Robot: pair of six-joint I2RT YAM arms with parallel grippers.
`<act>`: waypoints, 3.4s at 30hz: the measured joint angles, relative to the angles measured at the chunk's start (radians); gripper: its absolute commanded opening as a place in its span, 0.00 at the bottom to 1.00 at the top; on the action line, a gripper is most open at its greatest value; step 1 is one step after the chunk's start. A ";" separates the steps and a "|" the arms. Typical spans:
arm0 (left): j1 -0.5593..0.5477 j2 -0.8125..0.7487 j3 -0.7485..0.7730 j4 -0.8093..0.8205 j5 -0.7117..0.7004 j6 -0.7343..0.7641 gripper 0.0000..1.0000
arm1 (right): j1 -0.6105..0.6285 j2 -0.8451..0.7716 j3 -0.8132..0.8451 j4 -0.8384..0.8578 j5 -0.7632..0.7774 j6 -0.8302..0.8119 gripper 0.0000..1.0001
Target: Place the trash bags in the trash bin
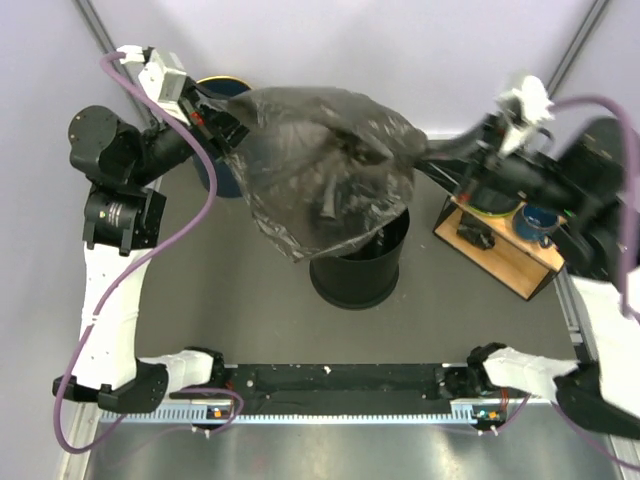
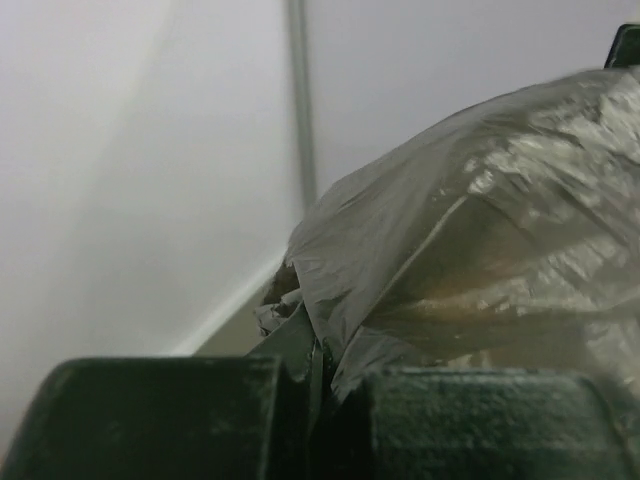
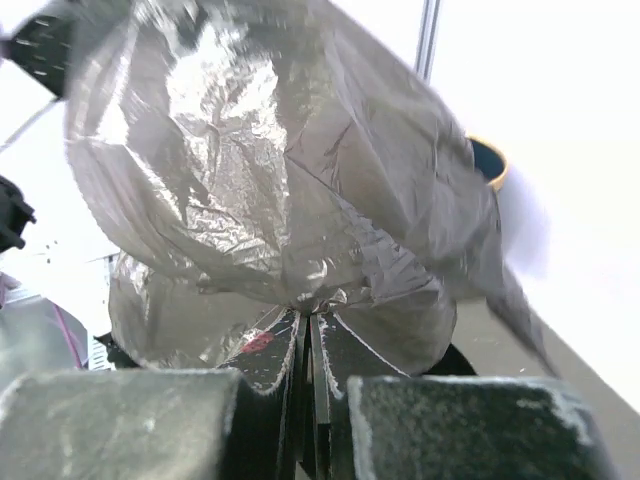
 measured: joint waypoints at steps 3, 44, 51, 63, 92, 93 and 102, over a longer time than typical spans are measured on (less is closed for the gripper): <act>-0.039 -0.002 -0.024 0.022 0.057 -0.063 0.00 | 0.000 -0.138 -0.045 -0.010 0.020 -0.031 0.00; -0.163 -0.005 -0.568 -0.198 -0.234 0.168 0.00 | -0.177 -0.109 -0.487 -0.288 0.158 -0.081 0.00; -0.163 0.064 -0.516 -0.170 -0.267 0.195 0.00 | -0.219 -0.019 -0.417 -0.293 0.162 -0.104 0.00; -0.162 0.195 -0.353 -0.076 -0.267 0.262 0.03 | -0.321 0.053 -0.318 -0.208 0.122 -0.155 0.00; -0.139 -0.326 -0.793 -0.282 -0.026 0.444 0.98 | -0.321 -0.114 -0.598 -0.357 -0.002 -0.233 0.00; -0.139 -0.348 -0.811 -0.284 -0.014 0.456 0.98 | -0.321 -0.120 -0.598 -0.357 -0.003 -0.233 0.00; -0.158 -0.335 -1.032 -0.237 -0.176 0.590 0.98 | -0.321 -0.171 -0.639 -0.355 0.026 -0.251 0.00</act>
